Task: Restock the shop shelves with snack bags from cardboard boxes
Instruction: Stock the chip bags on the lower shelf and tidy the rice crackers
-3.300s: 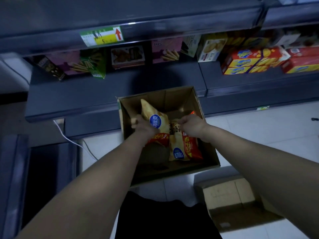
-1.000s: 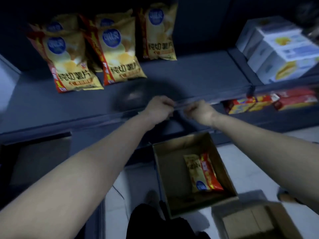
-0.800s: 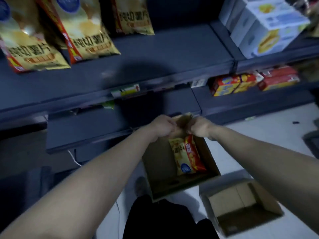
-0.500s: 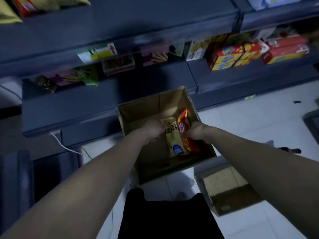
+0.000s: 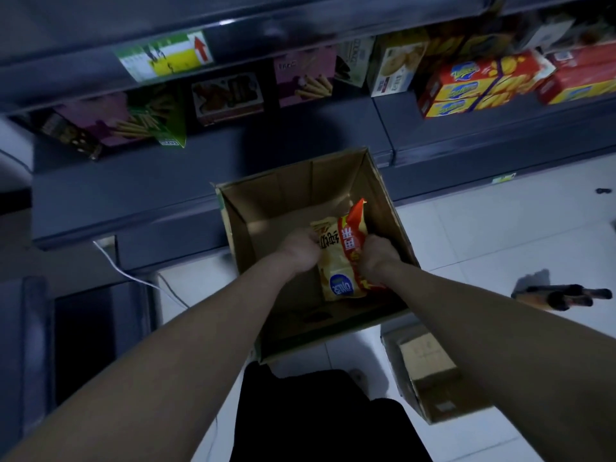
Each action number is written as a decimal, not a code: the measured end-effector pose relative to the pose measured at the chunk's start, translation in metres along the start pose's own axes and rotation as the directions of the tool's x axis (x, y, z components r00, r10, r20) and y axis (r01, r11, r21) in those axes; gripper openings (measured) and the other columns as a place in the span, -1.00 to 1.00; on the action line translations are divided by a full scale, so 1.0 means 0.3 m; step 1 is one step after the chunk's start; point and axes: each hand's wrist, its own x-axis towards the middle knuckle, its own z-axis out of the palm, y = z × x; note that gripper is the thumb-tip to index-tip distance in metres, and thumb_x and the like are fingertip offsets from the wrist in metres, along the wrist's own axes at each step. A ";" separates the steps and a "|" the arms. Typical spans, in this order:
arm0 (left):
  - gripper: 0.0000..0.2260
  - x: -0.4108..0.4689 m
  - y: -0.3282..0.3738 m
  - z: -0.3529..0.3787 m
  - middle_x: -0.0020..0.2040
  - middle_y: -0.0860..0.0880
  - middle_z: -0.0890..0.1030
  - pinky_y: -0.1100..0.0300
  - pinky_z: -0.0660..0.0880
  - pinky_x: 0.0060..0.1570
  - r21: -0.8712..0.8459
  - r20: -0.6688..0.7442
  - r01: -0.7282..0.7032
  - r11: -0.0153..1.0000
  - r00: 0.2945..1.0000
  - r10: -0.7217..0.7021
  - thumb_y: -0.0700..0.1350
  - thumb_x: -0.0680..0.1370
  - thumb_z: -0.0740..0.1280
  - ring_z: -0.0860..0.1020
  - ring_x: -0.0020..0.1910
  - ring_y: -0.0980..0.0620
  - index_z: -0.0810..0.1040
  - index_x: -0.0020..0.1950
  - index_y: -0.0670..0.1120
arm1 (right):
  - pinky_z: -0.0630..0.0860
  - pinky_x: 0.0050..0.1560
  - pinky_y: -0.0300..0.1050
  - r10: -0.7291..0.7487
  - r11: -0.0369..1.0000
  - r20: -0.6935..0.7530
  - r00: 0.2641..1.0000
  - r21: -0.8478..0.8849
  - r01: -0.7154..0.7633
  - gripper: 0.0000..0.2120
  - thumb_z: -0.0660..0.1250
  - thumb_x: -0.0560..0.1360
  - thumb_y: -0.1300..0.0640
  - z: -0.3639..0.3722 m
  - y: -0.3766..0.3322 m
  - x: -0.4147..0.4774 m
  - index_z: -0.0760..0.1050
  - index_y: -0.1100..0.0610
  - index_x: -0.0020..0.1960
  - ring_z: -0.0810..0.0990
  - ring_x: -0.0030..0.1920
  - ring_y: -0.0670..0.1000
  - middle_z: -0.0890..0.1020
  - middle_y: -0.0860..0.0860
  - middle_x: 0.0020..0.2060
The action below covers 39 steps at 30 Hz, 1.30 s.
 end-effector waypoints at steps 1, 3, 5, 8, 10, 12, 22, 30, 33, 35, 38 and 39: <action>-0.61 -0.001 0.008 -0.011 0.30 -0.06 0.46 0.17 0.41 0.14 0.027 -0.045 -0.040 0.999 0.998 0.041 -0.21 0.57 0.26 0.44 0.28 -0.02 0.36 0.40 -0.11 | 0.49 0.18 0.00 -0.017 1.000 -0.012 1.000 -0.005 0.017 -0.63 0.30 0.52 0.19 -0.014 -0.010 -0.009 0.39 0.26 0.30 0.52 0.24 0.19 0.52 0.20 0.23; -0.49 -0.013 0.030 -0.035 0.43 -0.07 0.31 0.13 0.37 0.28 0.124 -0.101 -0.151 0.981 0.981 0.164 -0.23 0.54 0.30 0.36 0.37 -0.06 0.26 0.47 -0.07 | 0.49 0.18 0.01 -0.071 0.997 -0.034 0.997 -0.025 0.071 -0.65 0.28 0.51 0.18 -0.057 -0.033 -0.031 0.40 0.23 0.28 0.52 0.23 0.21 0.53 0.19 0.21; -0.39 -0.027 0.054 -0.061 0.50 -0.06 0.15 0.03 0.25 0.44 0.288 -0.077 -0.280 0.916 0.947 0.313 -0.22 0.51 0.33 0.24 0.45 -0.08 0.18 0.51 -0.04 | 0.51 0.14 -0.01 -0.143 0.988 -0.068 0.987 -0.060 0.140 -0.68 0.28 0.49 0.18 -0.116 -0.062 -0.051 0.45 0.19 0.23 0.54 0.19 0.20 0.56 0.18 0.16; -0.30 -0.067 0.099 -0.121 0.57 0.03 -0.07 -0.09 -0.05 0.53 0.568 0.022 -0.365 0.737 0.902 0.431 -0.10 0.50 0.36 -0.11 0.55 -0.10 0.06 0.55 0.04 | 0.55 0.09 -0.04 -0.278 0.952 -0.078 0.957 -0.155 0.264 -0.72 0.28 0.48 0.18 -0.227 -0.116 -0.107 0.54 0.12 0.18 0.58 0.13 0.14 0.61 0.12 0.10; -0.24 -0.097 0.136 -0.166 0.58 0.05 -0.13 -0.08 -0.22 0.50 0.702 0.074 -0.362 0.614 0.894 0.442 0.01 0.46 0.40 -0.25 0.54 -0.11 0.05 0.55 0.06 | 0.53 0.14 0.01 -0.376 0.903 -0.051 0.925 -0.244 0.354 -0.73 0.26 0.49 0.19 -0.302 -0.146 -0.154 0.59 0.06 0.15 0.55 0.15 0.11 0.62 0.06 0.11; -0.24 -0.145 0.185 -0.214 0.58 0.03 -0.02 -0.09 -0.31 0.47 0.763 0.113 -0.353 0.541 0.897 0.427 0.04 0.41 0.43 -0.23 0.55 -0.11 0.14 0.53 0.06 | 0.45 0.21 0.07 -0.443 0.858 -0.048 0.895 -0.312 0.408 -0.73 0.26 0.49 0.21 -0.391 -0.174 -0.225 0.62 0.00 0.11 0.50 0.20 0.10 0.59 0.02 0.14; -0.50 -0.461 0.440 -0.509 0.17 -0.06 0.60 0.17 0.47 0.08 0.469 -0.079 -0.394 0.791 0.873 0.482 -0.13 0.38 0.49 0.56 0.15 -0.05 0.49 0.31 -0.07 | 0.15 0.35 0.00 -0.673 0.723 -0.311 0.671 -0.470 0.507 -0.72 0.39 0.42 0.11 -0.809 -0.377 -0.556 0.58 -0.03 0.13 0.47 0.25 0.06 0.62 -0.04 0.12; -0.65 -0.575 0.504 -0.779 0.01 -0.11 0.67 0.02 0.57 0.04 -0.064 -0.345 -0.445 0.893 0.850 0.399 -0.21 0.36 0.52 0.64 -0.04 -0.09 0.58 0.12 -0.13 | 0.16 0.38 0.09 -0.446 0.779 -0.764 0.466 -0.075 0.623 -0.34 0.29 0.50 -0.13 -0.990 -0.462 -0.634 0.18 0.10 0.48 0.17 0.45 0.13 0.26 0.05 0.46; -0.60 -0.558 0.516 -0.871 0.06 -0.13 0.65 0.02 0.58 -0.01 -0.307 -0.414 -0.445 0.841 0.858 0.303 -0.22 0.38 0.50 0.62 0.00 -0.12 0.53 0.19 -0.14 | 0.15 0.42 0.13 -0.358 0.804 -0.709 0.608 0.098 0.587 -0.19 0.35 0.46 -0.15 -1.002 -0.511 -0.583 0.07 0.17 0.52 0.10 0.48 0.16 0.18 0.10 0.50; -0.60 -0.529 0.525 -0.915 0.08 -0.13 0.64 0.10 0.56 -0.14 -0.410 -0.432 -0.458 0.789 0.859 0.274 -0.22 0.41 0.48 0.62 -0.04 -0.08 0.52 0.22 -0.13 | 0.15 0.45 0.13 -0.346 0.812 -0.609 0.713 0.186 0.553 -0.13 0.37 0.44 -0.14 -0.991 -0.557 -0.529 0.01 0.19 0.53 0.08 0.50 0.17 0.15 0.10 0.51; -0.66 -0.467 0.543 -0.963 0.03 -0.09 0.63 0.14 0.53 -0.20 -0.504 -0.434 -0.489 0.712 0.856 0.280 -0.22 0.44 0.45 0.60 -0.07 -0.04 0.52 0.18 -0.08 | 0.25 0.42 0.04 -0.327 0.769 -0.415 0.849 0.405 0.494 -0.08 0.41 0.43 -0.09 -0.972 -0.641 -0.452 -0.08 0.16 0.55 0.18 0.49 0.14 0.19 0.09 0.51; -0.66 -0.441 0.549 -0.977 0.00 -0.06 0.63 0.12 0.53 -0.17 -0.519 -0.438 -0.497 0.696 0.853 0.283 -0.21 0.44 0.45 0.60 -0.05 -0.05 0.52 0.18 -0.06 | 0.32 0.36 0.01 -0.324 0.735 -0.354 0.877 0.490 0.469 -0.11 0.43 0.43 -0.05 -0.967 -0.670 -0.422 -0.04 0.14 0.54 0.27 0.45 0.12 0.26 0.08 0.48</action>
